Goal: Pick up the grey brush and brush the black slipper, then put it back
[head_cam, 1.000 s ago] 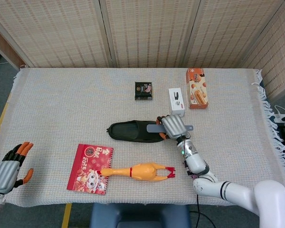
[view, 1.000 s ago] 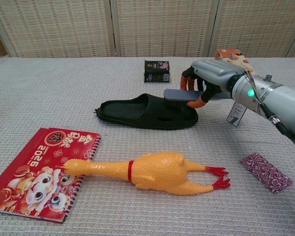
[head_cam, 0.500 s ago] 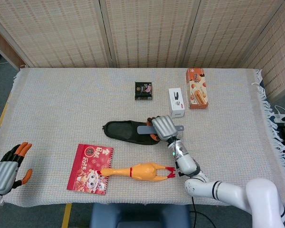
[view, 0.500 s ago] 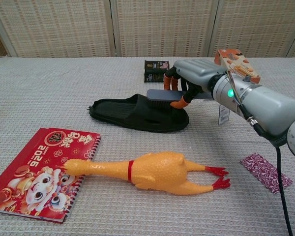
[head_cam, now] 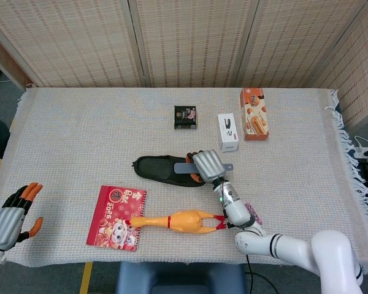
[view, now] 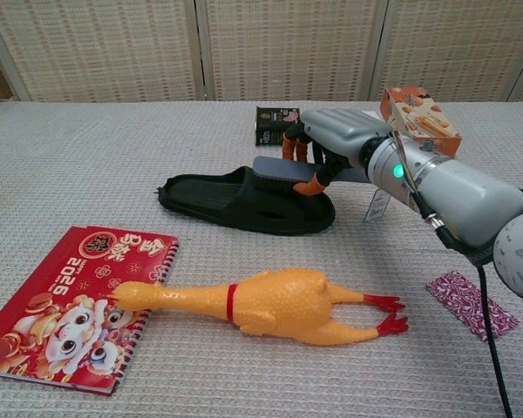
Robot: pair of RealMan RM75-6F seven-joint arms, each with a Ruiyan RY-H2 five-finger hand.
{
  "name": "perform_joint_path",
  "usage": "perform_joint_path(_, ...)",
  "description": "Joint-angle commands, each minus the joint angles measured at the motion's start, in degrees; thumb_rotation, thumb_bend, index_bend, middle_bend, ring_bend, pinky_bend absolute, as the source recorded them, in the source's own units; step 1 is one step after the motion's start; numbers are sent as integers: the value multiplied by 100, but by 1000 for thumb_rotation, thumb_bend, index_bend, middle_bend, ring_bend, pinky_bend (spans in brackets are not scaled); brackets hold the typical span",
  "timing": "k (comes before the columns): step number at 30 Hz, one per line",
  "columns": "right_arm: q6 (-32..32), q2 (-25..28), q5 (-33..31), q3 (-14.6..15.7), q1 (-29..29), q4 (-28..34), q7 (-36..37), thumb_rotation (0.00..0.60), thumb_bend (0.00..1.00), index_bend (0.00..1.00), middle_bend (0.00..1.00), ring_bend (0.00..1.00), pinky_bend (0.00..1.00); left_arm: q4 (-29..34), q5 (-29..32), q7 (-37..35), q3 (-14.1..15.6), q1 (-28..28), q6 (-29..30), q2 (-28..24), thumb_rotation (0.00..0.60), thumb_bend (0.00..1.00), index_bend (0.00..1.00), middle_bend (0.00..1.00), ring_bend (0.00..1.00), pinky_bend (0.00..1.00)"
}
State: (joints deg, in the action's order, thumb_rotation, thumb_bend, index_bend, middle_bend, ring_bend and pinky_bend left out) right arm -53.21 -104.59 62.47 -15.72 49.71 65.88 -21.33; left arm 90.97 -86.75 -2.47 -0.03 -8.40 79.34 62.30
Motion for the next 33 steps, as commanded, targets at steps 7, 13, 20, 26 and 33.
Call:
perform_joint_path(7, 79, 108, -174, 74, -101, -59, -101, 600, 475, 781, 528, 509, 766, 25, -77, 39, 25, 27, 74, 4, 600, 447, 0, 0, 0, 147)
perform_joint_path(13, 15, 152, -136, 23, -69, 100, -119, 600, 477, 781, 528, 509, 766, -4, -78, -7, 33, 45, 94, 2, 600, 447, 0, 0, 0, 147)
perform_joint_path(20, 86, -53, -195, -82, 160, 131, -282, 600, 477, 781, 528, 509, 766, -32, -143, -78, 59, 80, 163, -13, 600, 448, 0, 0, 0, 147)
perform_joint_path(26, 86, -133, -269, -97, 218, 81, -386, 600, 477, 781, 528, 509, 766, -20, -149, -114, 58, 90, 183, -40, 600, 447, 0, 0, 0, 147)
perform_joint_path(33, 90, 4, -411, 62, 51, 11, -495, 600, 478, 781, 528, 509, 766, 16, -156, -55, 55, 87, 184, -42, 600, 448, 0, 0, 0, 147)
